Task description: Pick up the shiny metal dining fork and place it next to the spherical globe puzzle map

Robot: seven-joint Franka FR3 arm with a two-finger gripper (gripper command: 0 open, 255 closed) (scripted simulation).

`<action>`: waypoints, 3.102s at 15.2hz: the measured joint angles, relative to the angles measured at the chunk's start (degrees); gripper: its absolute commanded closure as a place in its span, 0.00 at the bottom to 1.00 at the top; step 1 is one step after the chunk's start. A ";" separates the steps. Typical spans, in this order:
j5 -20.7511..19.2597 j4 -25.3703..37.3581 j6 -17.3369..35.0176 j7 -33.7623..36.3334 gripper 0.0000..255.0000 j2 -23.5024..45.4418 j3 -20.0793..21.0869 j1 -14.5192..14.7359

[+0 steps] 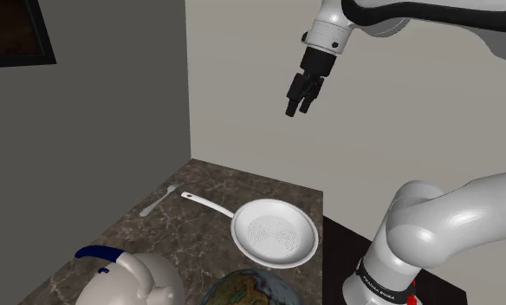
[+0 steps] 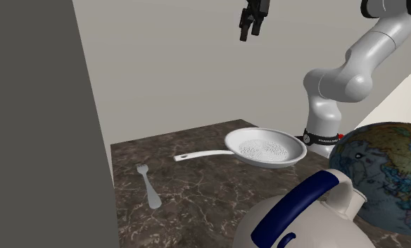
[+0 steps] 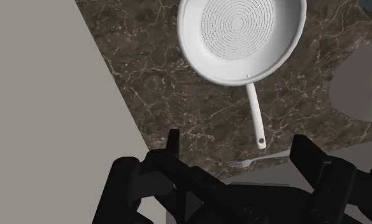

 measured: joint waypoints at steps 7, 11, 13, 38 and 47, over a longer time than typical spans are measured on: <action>3.28 -1.52 5.08 12.28 0.00 4.72 6.80 -1.09; 5.35 -1.41 9.40 22.36 0.00 9.89 12.20 -1.99; 6.02 -0.96 11.62 27.23 0.00 12.97 14.64 -2.55; -7.97 36.53 24.03 88.06 0.00 71.10 24.74 0.33; -9.52 41.33 27.00 92.43 0.00 79.45 22.90 2.75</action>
